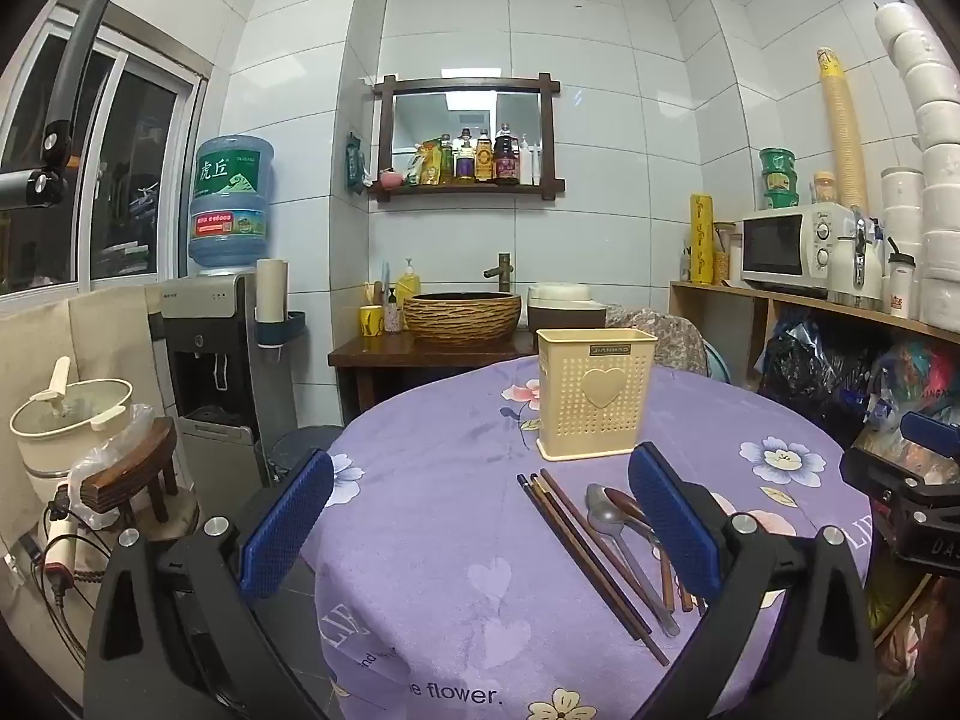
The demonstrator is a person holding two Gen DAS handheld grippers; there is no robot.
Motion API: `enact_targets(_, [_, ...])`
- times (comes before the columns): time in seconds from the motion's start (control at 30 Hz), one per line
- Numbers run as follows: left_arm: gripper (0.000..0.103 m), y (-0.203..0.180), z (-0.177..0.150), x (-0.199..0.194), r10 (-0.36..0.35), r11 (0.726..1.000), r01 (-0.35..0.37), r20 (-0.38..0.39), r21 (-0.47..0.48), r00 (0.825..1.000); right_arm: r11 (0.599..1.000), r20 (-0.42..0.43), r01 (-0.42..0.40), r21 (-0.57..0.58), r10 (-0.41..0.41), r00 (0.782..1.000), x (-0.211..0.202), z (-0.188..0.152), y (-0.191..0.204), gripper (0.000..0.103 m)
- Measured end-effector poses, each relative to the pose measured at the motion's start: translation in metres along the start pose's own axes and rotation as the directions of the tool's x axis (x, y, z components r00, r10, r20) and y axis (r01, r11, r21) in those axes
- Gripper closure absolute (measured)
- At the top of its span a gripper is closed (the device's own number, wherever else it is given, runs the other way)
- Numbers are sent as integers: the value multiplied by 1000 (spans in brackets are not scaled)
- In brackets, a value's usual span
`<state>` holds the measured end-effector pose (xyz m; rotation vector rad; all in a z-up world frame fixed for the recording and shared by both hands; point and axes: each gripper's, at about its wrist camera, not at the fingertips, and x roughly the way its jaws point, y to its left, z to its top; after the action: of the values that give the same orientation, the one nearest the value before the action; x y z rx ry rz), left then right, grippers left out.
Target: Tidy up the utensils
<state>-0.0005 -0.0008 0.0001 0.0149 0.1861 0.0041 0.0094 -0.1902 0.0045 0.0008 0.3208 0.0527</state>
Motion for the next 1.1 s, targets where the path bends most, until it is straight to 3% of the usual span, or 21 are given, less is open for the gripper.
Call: enact_targets(1.1, [5, -4, -1, 0, -3, 1000, 3, -23, 7, 1000, 1000, -7, 1, 10, -1, 1000, -1, 2, -1, 5])
